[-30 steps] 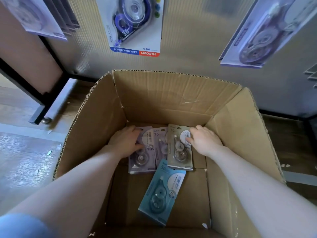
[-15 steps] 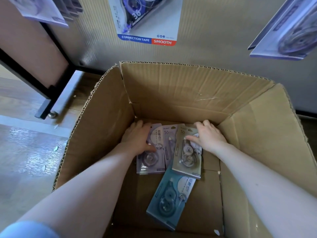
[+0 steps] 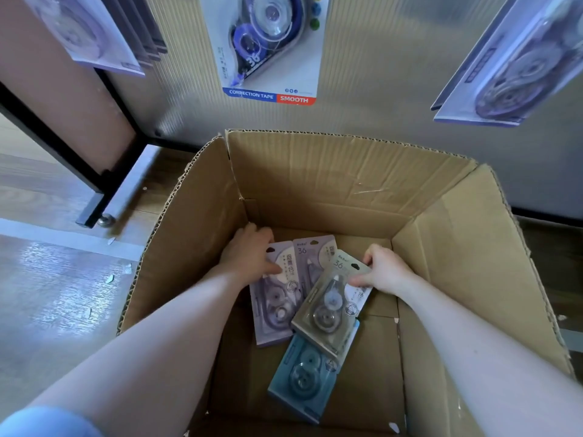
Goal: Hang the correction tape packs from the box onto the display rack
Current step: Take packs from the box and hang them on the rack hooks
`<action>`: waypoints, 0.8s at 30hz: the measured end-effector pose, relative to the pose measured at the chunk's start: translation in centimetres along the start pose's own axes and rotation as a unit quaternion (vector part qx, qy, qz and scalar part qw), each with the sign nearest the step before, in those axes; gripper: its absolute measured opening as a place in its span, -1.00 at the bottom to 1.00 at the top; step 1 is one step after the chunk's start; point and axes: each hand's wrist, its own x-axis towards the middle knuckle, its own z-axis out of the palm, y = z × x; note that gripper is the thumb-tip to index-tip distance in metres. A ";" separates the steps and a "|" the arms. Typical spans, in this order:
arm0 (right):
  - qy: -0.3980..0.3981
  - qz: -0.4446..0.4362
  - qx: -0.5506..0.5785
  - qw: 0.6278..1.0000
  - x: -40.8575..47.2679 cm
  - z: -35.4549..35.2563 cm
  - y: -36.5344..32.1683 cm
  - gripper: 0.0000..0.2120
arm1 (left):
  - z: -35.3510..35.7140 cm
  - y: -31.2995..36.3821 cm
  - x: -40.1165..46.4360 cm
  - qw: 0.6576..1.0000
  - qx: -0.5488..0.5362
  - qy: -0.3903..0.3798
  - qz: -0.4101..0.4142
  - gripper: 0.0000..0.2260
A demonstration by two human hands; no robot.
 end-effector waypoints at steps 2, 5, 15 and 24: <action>0.004 -0.014 0.036 0.999 -0.3 0.1 0.1 -0.57 | -0.3 0.0 -0.2 0.999 -0.033 0.009 0.001 -0.65; 0.012 -0.034 0.064 0.997 -0.8 -0.3 -0.2 -0.57 | -0.7 -0.1 -0.7 0.998 -0.064 0.013 0.008 -0.83; 0.080 -0.120 0.054 0.988 -4.8 -4.1 -2.0 -0.90 | -4.9 1.1 -4.0 0.995 -0.058 0.012 0.080 -0.91; 0.164 -0.146 0.025 0.975 -9.1 -8.4 -2.6 -0.77 | -9.1 2.7 -8.0 0.984 -0.031 0.137 0.113 -0.85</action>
